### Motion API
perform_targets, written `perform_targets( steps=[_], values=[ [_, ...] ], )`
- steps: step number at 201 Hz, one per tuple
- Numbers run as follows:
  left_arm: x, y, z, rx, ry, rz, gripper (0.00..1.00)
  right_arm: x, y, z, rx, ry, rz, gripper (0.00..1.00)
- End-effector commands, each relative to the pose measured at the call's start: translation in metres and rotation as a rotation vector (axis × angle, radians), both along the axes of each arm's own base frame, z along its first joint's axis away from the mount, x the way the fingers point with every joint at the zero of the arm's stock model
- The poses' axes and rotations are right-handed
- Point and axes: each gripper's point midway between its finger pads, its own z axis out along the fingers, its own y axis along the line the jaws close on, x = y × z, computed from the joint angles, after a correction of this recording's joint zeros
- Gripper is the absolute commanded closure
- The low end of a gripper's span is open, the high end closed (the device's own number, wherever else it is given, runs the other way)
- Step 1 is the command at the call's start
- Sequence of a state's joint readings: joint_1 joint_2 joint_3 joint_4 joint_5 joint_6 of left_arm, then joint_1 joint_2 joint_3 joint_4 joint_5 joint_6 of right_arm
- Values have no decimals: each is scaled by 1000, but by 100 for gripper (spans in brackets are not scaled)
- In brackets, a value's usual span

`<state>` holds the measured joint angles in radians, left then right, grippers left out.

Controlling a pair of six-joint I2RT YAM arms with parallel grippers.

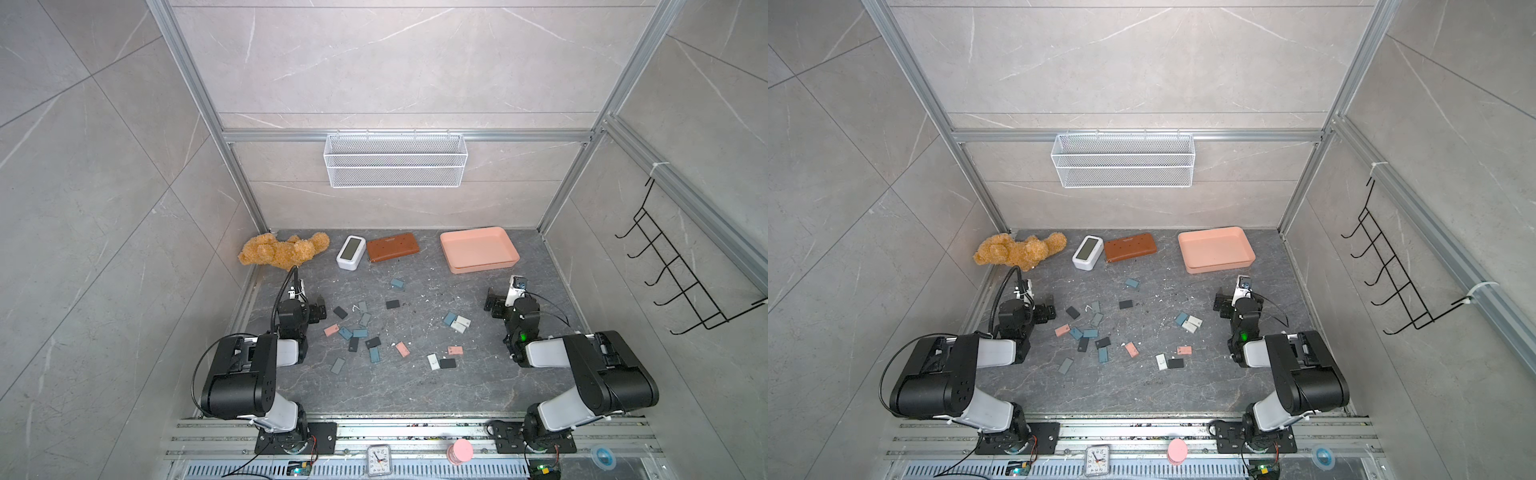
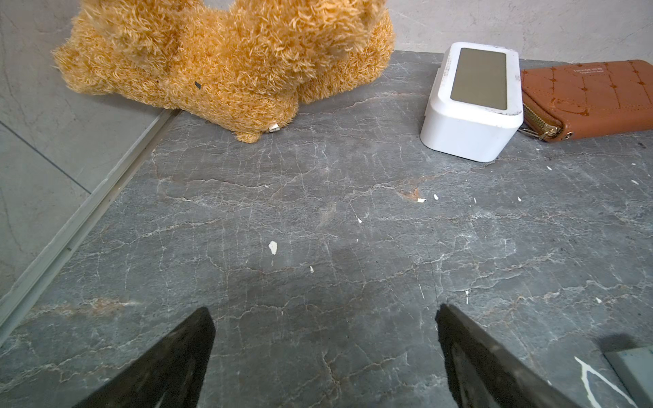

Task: Put the eraser in the storage box
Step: Move the storage box to the center of the board.

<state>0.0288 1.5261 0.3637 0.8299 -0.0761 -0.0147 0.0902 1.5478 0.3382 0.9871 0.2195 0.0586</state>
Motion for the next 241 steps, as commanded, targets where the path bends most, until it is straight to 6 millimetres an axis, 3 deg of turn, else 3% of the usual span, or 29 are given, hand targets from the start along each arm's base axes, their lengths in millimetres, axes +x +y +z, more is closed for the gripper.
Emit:
perform_targets(
  steps=[1, 147, 186, 241],
  values=[
    [1, 2, 12, 16, -35, 2, 0, -4, -1, 0, -8, 5, 3, 0],
    [2, 7, 13, 15, -23, 28, 1, -4, 0, -1, -4, 7, 7, 0],
    [1, 12, 40, 20, 0, 60, 0, -11, -15, 14, -5, -19, -78, 0],
    [-24, 23, 85, -108, 83, 211, 0, -29, -40, 54, 99, 87, -291, 0]
  ],
)
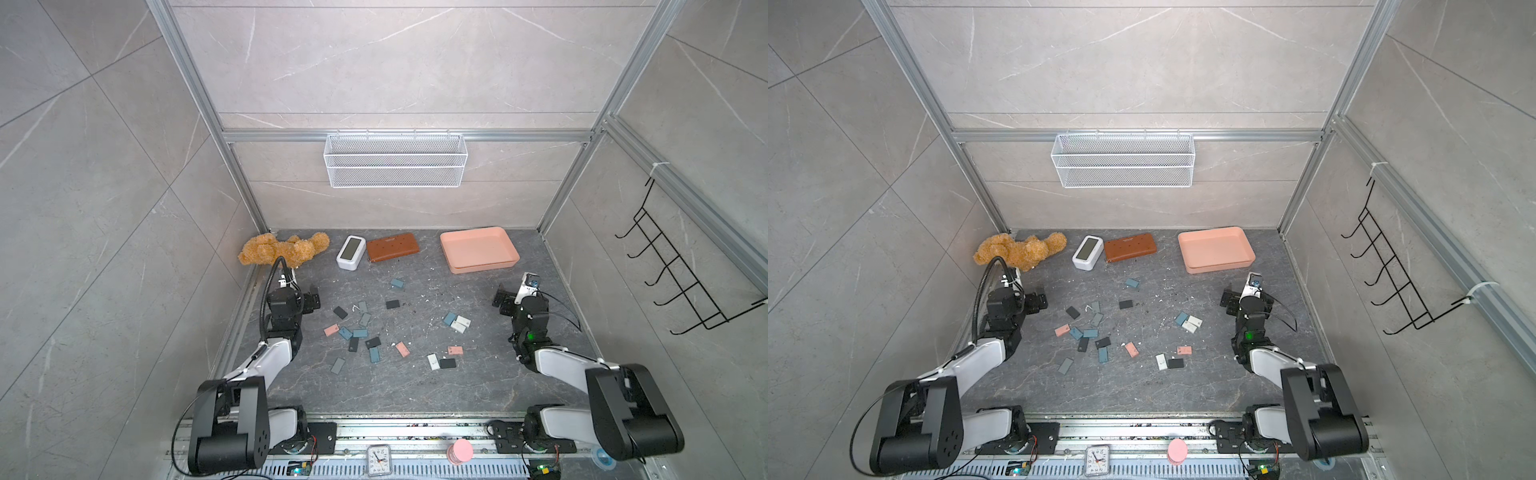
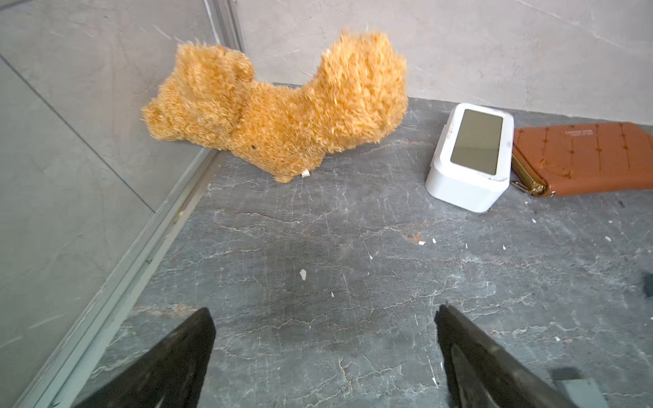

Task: Put the eraser in the storage box
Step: Move the storage box to the center of the board.

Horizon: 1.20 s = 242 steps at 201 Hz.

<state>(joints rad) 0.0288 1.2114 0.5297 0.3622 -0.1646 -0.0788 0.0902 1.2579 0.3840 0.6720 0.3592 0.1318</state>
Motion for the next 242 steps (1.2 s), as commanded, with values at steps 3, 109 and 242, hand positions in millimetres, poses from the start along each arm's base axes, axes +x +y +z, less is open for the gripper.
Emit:
perform_targets(
  steps=[3, 109, 242],
  values=[
    [-20, 8, 4, -100, 112, 107, 0, -11, -16, 3, 89, 138, -138, 0],
    [-62, -47, 43, -451, 371, 176, 0, 12, 28, 29, 370, 559, -100, 0],
    [-19, -244, 39, -395, 575, -220, 0, 73, 93, -44, 654, 797, -151, 10]
  ],
)
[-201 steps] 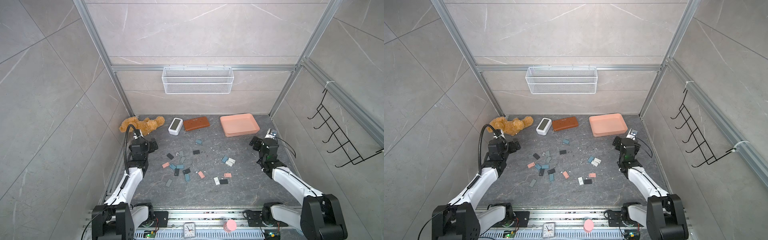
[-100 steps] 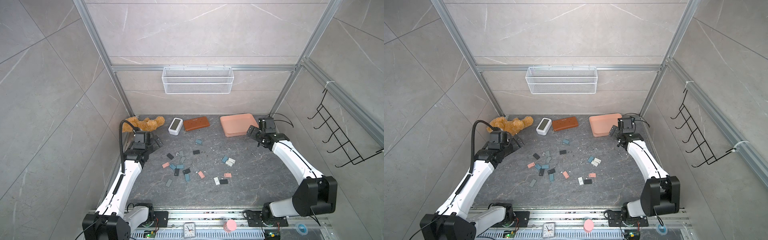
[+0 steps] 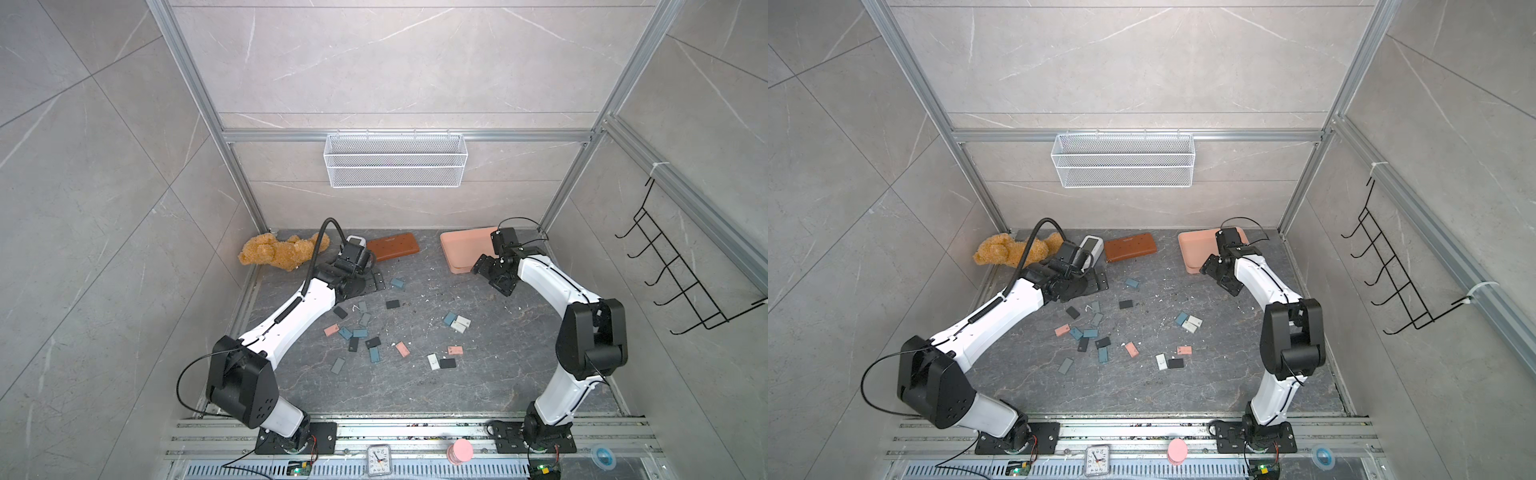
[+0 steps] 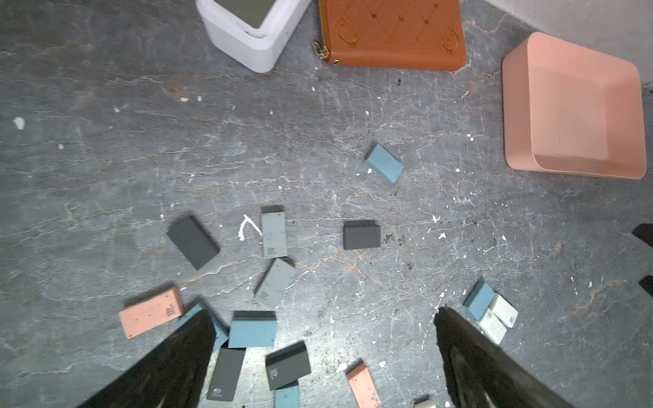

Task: Put the eraser in the storage box
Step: Move the storage box to the center of the board.

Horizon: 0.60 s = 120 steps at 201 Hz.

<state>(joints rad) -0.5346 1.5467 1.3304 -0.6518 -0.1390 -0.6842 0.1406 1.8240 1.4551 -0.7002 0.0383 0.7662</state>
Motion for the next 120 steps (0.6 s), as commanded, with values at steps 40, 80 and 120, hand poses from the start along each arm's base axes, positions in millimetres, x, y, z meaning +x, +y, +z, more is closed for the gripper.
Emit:
perform_targets(
  steps=[40, 80, 120],
  values=[
    [7, -33, 10, -57, 19, -76, 0, 37, 18, -17, 37, 23, -68, 13],
    [15, -42, 7, -43, 19, -128, 0, 58, 19, -33, 22, 33, -91, 16],
    [23, -50, 9, -22, 20, -178, 0, 76, 18, -45, 1, 45, -104, 23]
  ],
)
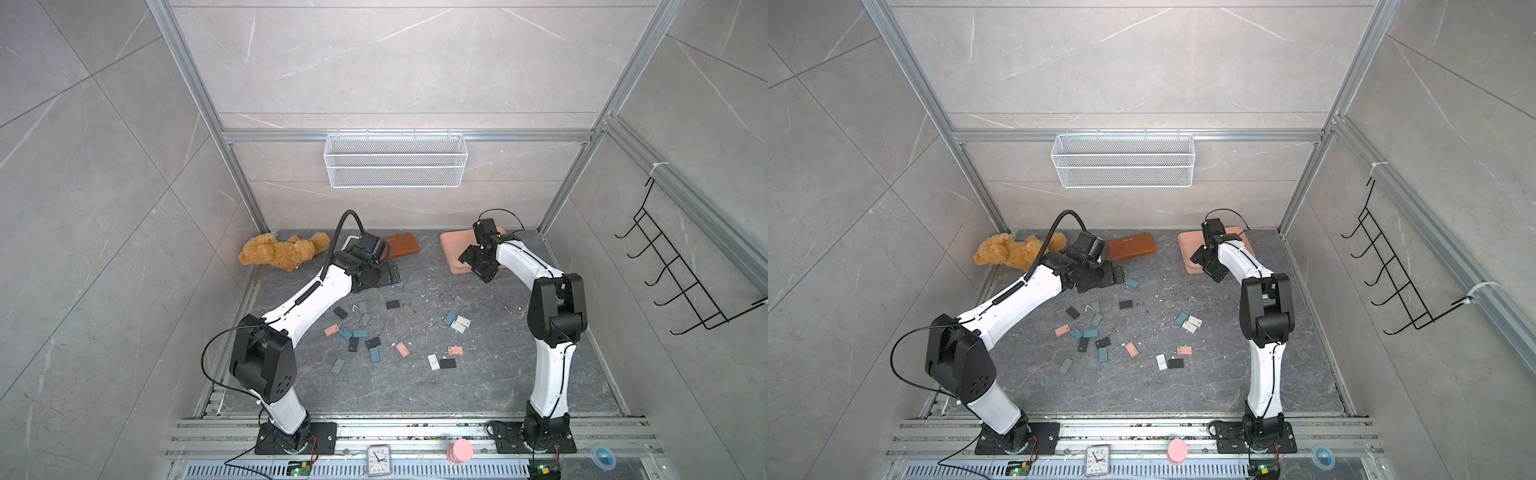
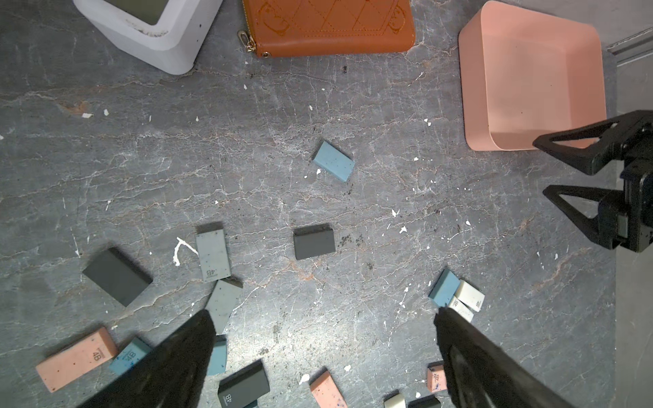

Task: Put the eraser in the storage box
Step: Move the storage box to the center of the board.

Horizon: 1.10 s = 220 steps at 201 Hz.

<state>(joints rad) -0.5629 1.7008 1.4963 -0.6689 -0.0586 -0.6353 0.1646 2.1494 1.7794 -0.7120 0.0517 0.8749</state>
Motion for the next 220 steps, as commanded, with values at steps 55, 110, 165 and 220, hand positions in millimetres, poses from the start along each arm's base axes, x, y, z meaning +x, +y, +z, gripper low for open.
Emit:
perform_targets(
  steps=[55, 110, 165, 220],
  values=[
    [5, -7, 10, 22, -23, -87, 0, 5, -4, -27, -53, 88, -14, 35],
    [7, -10, 11, 6, -16, -77, 0, -14, -13, -35, -116, 134, 57, 51],
    [3, -9, 13, -16, 2, -51, 0, -47, -35, -31, -160, 157, 112, 62],
    [2, -12, 16, -57, 16, -21, 0, -87, -58, -30, -229, 197, 182, 69]
  ],
)
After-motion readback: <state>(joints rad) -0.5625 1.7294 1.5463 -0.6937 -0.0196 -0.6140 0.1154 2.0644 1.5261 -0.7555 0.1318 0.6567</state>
